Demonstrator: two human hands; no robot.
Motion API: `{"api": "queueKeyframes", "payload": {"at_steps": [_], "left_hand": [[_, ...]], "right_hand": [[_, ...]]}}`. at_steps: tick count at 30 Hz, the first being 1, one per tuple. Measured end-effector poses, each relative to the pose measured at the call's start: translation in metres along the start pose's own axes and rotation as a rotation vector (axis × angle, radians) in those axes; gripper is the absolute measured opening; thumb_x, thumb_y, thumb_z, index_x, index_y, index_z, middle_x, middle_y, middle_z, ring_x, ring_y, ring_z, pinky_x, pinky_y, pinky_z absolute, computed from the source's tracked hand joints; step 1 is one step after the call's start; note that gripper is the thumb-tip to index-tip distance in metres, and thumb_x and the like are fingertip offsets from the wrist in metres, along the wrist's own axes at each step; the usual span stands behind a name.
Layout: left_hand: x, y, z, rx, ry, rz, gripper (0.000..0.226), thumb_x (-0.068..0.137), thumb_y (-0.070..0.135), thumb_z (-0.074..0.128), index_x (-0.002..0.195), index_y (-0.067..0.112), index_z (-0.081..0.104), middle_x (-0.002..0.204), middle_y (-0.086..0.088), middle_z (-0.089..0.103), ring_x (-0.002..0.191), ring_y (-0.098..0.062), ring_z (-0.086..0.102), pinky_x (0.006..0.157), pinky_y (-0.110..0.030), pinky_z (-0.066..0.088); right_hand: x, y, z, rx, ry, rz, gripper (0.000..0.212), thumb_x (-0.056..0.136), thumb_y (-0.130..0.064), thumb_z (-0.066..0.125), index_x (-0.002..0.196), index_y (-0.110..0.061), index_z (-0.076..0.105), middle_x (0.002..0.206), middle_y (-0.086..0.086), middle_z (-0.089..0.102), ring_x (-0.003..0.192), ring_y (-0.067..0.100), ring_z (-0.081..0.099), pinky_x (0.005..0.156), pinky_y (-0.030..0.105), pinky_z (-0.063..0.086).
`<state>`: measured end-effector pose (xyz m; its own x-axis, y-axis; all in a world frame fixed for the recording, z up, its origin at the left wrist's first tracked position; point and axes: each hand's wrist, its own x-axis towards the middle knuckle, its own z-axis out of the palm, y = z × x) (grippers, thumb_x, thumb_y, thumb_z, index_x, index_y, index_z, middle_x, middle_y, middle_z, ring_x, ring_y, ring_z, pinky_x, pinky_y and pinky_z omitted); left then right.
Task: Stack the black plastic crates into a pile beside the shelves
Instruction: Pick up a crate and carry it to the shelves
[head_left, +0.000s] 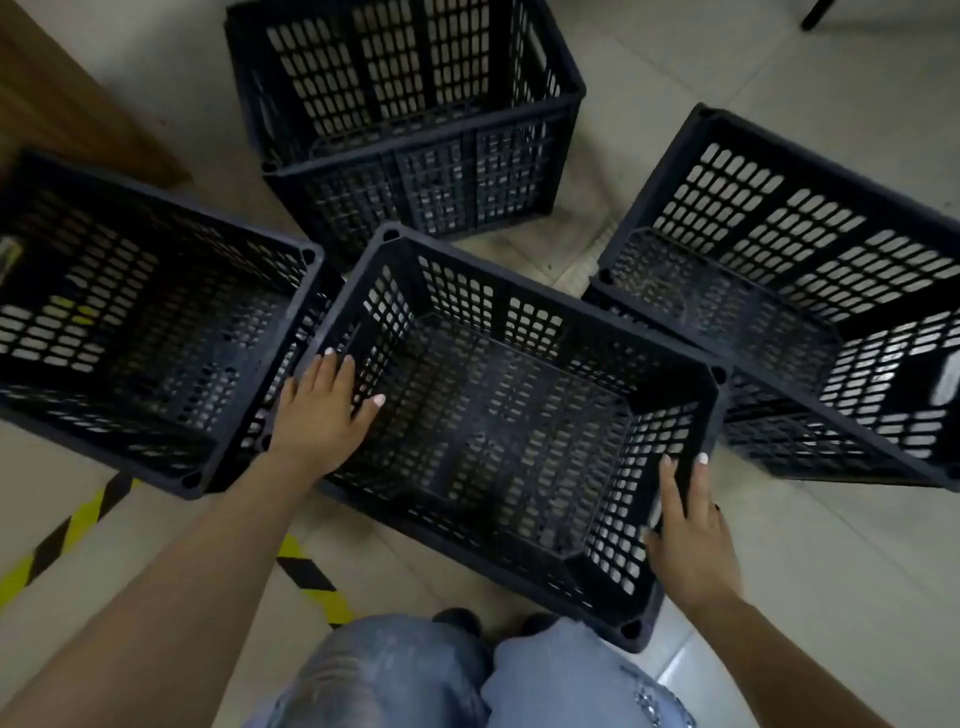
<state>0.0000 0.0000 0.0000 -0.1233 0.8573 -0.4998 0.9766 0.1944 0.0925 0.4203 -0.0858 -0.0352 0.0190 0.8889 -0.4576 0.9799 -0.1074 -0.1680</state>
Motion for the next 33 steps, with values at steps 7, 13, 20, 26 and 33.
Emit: {"api": "queueKeyframes", "payload": {"at_steps": [7,13,20,26,33], "left_hand": [[0.015,-0.016,0.017,0.025,0.078,-0.059,0.076,0.094,0.059,0.029,0.153,0.014,0.01,0.161,-0.014,0.0,0.148,-0.028,-0.003,0.119,-0.047,0.007],[0.028,-0.007,0.011,-0.044,-0.076,-0.095,0.087,0.087,0.066,0.039,0.153,0.028,-0.003,0.16,-0.008,-0.017,0.145,-0.038,0.007,0.11,-0.053,0.027],[0.037,-0.001,0.013,-0.031,-0.052,-0.121,0.105,0.071,0.082,0.043,0.15,0.039,-0.011,0.16,-0.001,-0.016,0.132,-0.052,0.027,0.096,-0.055,0.042],[-0.001,0.004,-0.005,0.018,-0.071,-0.106,0.105,0.07,0.084,0.039,0.151,0.036,-0.006,0.161,0.001,-0.011,0.129,-0.051,0.035,0.091,-0.052,0.047],[-0.087,0.004,-0.056,-0.008,-0.153,-0.172,0.11,0.062,0.091,0.029,0.151,0.036,-0.009,0.161,0.002,-0.009,0.132,-0.044,0.037,0.1,-0.047,0.042]], "right_hand": [[-0.004,0.005,0.012,0.063,0.133,-0.02,0.108,0.074,0.007,0.063,0.151,-0.028,-0.003,0.157,0.019,-0.008,0.132,0.047,0.035,0.098,0.051,0.045],[0.004,-0.004,0.003,0.146,0.058,0.2,0.099,0.077,0.001,0.061,0.153,-0.021,0.001,0.157,0.017,-0.019,0.139,0.044,0.022,0.106,0.05,0.037],[0.022,-0.013,-0.011,0.124,0.019,0.324,0.1,0.081,0.008,0.051,0.15,-0.036,-0.006,0.153,0.015,-0.032,0.112,0.042,0.053,0.074,0.04,0.051],[0.001,0.001,-0.043,0.071,0.016,0.257,0.095,0.079,0.004,0.055,0.15,-0.038,0.008,0.159,0.014,-0.01,0.11,0.04,0.052,0.075,0.04,0.051],[-0.054,-0.005,-0.126,0.0,0.004,0.191,0.079,0.085,-0.012,0.059,0.149,-0.036,0.019,0.16,0.012,-0.001,0.114,0.036,0.051,0.079,0.04,0.052]]}}
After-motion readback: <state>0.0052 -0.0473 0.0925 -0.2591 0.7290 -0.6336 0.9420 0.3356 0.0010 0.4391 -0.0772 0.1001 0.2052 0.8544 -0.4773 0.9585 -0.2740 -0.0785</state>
